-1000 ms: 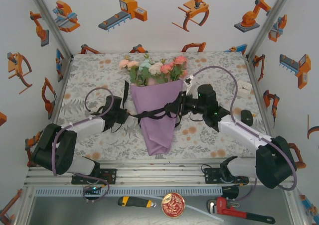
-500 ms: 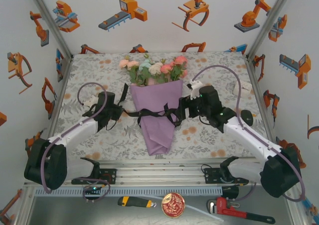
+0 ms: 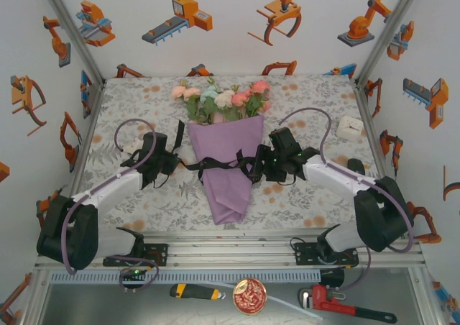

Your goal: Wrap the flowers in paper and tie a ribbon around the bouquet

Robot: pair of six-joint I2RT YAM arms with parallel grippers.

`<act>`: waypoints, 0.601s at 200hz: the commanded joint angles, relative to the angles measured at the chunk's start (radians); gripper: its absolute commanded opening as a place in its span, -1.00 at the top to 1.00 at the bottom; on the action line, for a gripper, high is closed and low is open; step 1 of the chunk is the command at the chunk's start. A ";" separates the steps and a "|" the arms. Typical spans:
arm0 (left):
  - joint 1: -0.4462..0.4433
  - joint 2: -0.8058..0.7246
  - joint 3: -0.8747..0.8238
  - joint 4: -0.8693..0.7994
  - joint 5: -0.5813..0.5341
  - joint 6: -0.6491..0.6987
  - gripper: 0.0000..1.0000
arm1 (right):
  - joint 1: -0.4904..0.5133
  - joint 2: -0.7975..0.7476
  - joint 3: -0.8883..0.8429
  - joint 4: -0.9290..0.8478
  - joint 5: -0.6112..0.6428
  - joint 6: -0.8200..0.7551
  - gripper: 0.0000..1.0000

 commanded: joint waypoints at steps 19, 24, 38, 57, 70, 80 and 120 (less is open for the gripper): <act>0.004 -0.016 0.022 -0.036 -0.021 0.020 1.00 | -0.004 -0.012 0.012 -0.010 0.025 0.055 0.52; 0.004 -0.020 0.023 -0.041 -0.025 0.020 1.00 | -0.010 -0.025 0.013 -0.018 0.033 0.047 0.66; 0.018 -0.035 0.028 -0.065 -0.030 0.032 1.00 | -0.045 -0.067 0.016 -0.047 0.044 0.016 0.97; 0.046 -0.072 0.026 -0.100 -0.035 0.051 1.00 | -0.130 -0.154 0.016 -0.096 0.052 -0.040 1.00; 0.066 -0.101 0.020 -0.126 -0.036 0.063 1.00 | -0.195 -0.212 0.017 -0.128 0.071 -0.091 1.00; 0.080 -0.123 0.013 -0.145 -0.040 0.067 1.00 | -0.231 -0.248 0.023 -0.154 0.106 -0.139 1.00; 0.128 -0.205 -0.068 -0.183 -0.065 0.067 1.00 | -0.368 -0.310 0.018 -0.163 0.208 -0.184 1.00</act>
